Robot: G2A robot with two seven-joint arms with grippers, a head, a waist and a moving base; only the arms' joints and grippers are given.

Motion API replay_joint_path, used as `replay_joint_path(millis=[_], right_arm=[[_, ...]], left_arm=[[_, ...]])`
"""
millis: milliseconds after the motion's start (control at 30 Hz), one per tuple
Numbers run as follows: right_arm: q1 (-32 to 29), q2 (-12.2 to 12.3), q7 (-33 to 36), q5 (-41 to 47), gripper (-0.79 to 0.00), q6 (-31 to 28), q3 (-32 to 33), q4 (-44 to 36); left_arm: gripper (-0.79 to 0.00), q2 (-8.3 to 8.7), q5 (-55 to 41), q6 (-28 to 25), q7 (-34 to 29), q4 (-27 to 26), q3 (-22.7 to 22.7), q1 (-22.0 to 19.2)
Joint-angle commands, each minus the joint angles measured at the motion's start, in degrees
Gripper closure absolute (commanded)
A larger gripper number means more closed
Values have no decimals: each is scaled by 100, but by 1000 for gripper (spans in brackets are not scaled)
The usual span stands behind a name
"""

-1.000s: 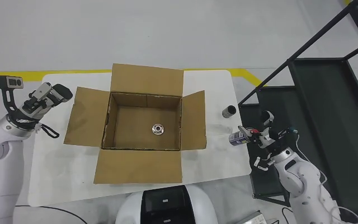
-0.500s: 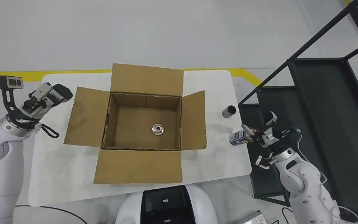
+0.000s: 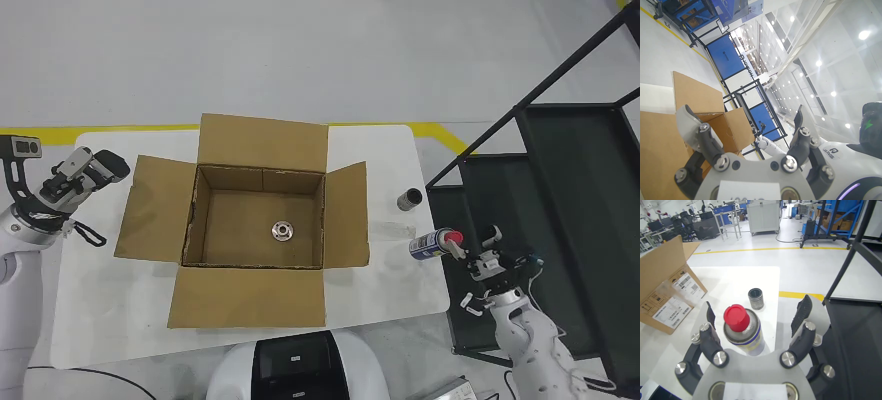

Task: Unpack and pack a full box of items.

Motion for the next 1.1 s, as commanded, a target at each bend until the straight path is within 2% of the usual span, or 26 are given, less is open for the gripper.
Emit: replay_joint_path(millis=[0, 167, 367, 767, 1067], right_arm=[[-9, 3, -48, -100, -785, -23, -20, 59], [97, -1, -116, -135, -785, -171, -146, 319], [269, -21, -177, -426, -785, 208, -318, 571], [640, -54, -429, -857, -785, 492, -732, 1148], [1072, -62, -544, -980, -785, 438, -958, 1676]], left_arm=[[-785, 0, 0, 0, 0, 0, 0, 0], [-785, 0, 0, 0, 0, 0, 0, 0], [-785, 0, 0, 0, 0, 0, 0, 0], [-785, 0, 0, 0, 0, 0, 0, 0], [-785, 0, 0, 0, 0, 0, 0, 0]])
